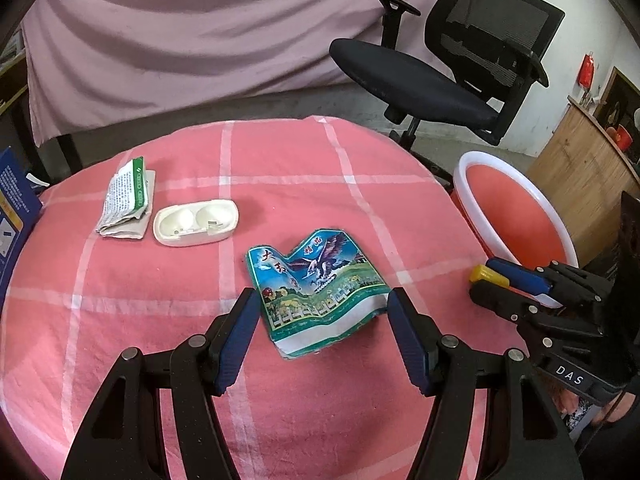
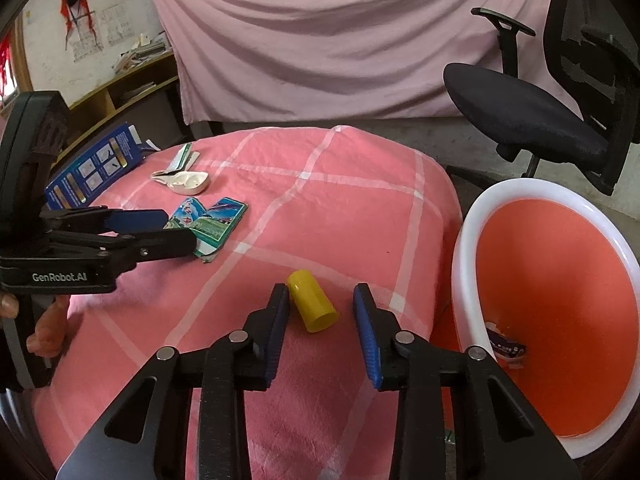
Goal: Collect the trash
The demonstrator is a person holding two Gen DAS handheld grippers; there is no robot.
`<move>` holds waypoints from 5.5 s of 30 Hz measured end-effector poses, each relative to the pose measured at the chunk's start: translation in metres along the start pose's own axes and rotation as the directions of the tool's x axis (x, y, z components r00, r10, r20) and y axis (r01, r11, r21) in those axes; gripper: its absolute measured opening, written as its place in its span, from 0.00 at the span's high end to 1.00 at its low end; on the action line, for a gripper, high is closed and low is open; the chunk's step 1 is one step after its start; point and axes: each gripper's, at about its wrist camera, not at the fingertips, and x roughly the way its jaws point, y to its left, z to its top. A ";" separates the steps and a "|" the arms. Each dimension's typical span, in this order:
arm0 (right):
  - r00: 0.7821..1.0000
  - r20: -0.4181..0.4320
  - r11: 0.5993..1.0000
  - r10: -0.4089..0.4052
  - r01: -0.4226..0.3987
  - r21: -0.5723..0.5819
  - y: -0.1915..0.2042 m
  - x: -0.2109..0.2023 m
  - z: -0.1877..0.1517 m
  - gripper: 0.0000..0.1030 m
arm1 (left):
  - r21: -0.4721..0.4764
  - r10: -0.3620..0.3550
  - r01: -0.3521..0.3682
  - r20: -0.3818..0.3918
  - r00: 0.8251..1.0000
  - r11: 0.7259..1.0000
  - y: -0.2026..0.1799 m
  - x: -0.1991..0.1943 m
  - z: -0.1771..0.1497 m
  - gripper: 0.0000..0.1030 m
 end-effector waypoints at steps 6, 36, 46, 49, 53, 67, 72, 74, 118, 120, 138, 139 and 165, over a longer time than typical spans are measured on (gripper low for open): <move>1.000 0.015 1.000 -0.006 0.006 -0.004 0.003 0.000 0.000 0.87 | -0.010 -0.006 0.006 -0.013 1.000 1.000 0.000 0.005 0.002 0.44; 0.999 0.034 0.999 0.041 -0.041 0.027 0.006 0.005 0.004 0.87 | 0.047 -0.008 0.007 0.021 1.000 0.999 -0.014 0.005 -0.005 0.95; 0.998 0.045 0.999 0.039 -0.040 0.023 0.011 0.004 0.005 0.87 | 0.039 -0.016 0.014 0.049 0.999 0.999 -0.013 -0.003 -0.007 0.96; 0.998 0.048 0.999 0.038 -0.039 0.021 0.011 0.003 0.006 0.87 | 0.041 -0.018 0.015 0.061 0.998 0.999 -0.013 -0.007 -0.009 0.96; 0.997 0.060 0.999 0.039 -0.041 0.021 0.012 0.000 0.007 0.87 | 0.046 -0.023 0.020 0.069 0.997 0.999 -0.013 -0.014 -0.012 0.96; 0.984 0.179 0.999 0.012 -0.018 0.028 0.015 -0.022 0.013 0.87 | 0.055 0.002 -0.014 0.211 0.978 0.998 -0.021 -0.047 -0.020 0.96; 0.937 0.348 0.998 -0.044 0.026 0.057 0.009 -0.054 0.017 0.87 | 0.070 -0.025 0.001 0.350 0.937 0.998 -0.035 -0.067 -0.007 0.96; 0.899 0.428 0.995 -0.088 0.063 0.071 0.006 -0.071 0.016 0.87 | 0.084 -0.044 0.010 0.409 0.911 0.996 -0.045 -0.076 -0.001 0.96; 0.805 0.344 0.799 -0.484 0.246 0.549 -0.137 -0.121 -0.037 0.86 | 0.446 -0.322 0.207 0.199 0.926 0.871 -0.238 0.006 0.041 0.95; 0.813 0.329 0.796 -0.481 0.248 0.552 -0.139 -0.118 -0.037 0.86 | 0.432 -0.327 0.222 0.186 0.927 0.874 -0.236 0.009 0.042 0.94; 0.859 0.206 0.771 -0.468 0.283 0.571 -0.148 -0.102 -0.036 0.43 | 0.229 -0.247 0.205 0.177 0.953 0.952 -0.177 0.014 0.047 0.65; 0.861 0.204 0.772 -0.466 0.283 0.570 -0.148 -0.102 -0.035 0.32 | 0.215 -0.233 0.193 0.181 0.955 0.957 -0.172 0.013 0.047 0.60; 0.776 0.416 0.836 -0.474 0.248 0.489 -0.092 -0.121 -0.004 0.00 | 0.068 0.001 -0.037 0.475 0.880 0.997 -0.102 -0.050 0.039 0.06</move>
